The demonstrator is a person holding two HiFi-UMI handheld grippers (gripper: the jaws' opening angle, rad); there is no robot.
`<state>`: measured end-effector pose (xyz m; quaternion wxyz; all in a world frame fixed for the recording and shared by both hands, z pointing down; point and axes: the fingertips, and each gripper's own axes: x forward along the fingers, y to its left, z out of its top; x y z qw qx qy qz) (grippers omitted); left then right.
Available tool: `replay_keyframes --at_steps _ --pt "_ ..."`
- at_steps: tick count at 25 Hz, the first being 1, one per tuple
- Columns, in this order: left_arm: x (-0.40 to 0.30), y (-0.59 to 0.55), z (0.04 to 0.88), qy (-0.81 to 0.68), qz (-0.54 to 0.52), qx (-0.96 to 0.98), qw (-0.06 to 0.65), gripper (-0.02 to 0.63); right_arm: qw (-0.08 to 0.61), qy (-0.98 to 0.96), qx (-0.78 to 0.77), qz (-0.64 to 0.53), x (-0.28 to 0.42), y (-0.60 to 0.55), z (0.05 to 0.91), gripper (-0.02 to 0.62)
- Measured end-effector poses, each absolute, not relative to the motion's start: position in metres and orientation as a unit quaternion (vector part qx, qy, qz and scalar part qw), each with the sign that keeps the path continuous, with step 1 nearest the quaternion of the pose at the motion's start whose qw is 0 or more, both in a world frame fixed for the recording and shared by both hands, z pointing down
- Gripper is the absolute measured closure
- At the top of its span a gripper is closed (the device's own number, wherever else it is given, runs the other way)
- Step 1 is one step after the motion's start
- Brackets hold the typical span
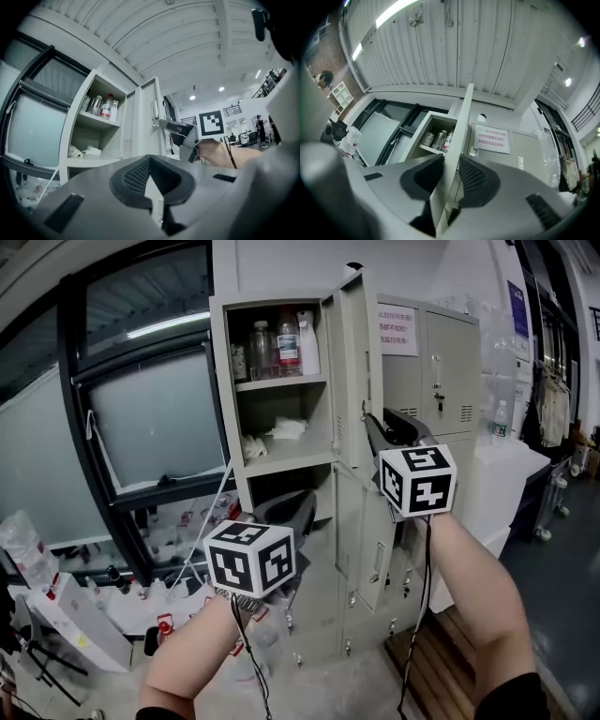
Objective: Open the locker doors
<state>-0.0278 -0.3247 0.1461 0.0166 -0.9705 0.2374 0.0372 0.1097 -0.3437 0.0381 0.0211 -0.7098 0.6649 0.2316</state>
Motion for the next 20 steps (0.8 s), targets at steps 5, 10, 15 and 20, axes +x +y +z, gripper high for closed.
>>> replay_keyframes --at_steps 5,10,15,20 --pt "-0.003 -0.319 0.147 0.266 0.048 -0.962 0.026 0.604 0.033 0.688 -0.691 0.222 0.138 -0.340 0.038 0.491" --pt "0.019 -0.305 0.145 0.298 0.060 -0.952 0.020 0.604 0.020 0.711 -0.662 0.235 0.149 -0.331 0.038 0.485" --pt "0.028 -0.278 0.143 0.343 0.063 -0.936 0.037 0.604 0.011 0.731 -0.636 0.247 0.161 -0.303 0.049 0.491" --pt "0.037 -0.240 0.145 0.386 0.074 -0.919 0.036 0.605 0.010 0.748 -0.623 0.229 0.187 -0.268 0.069 0.582"
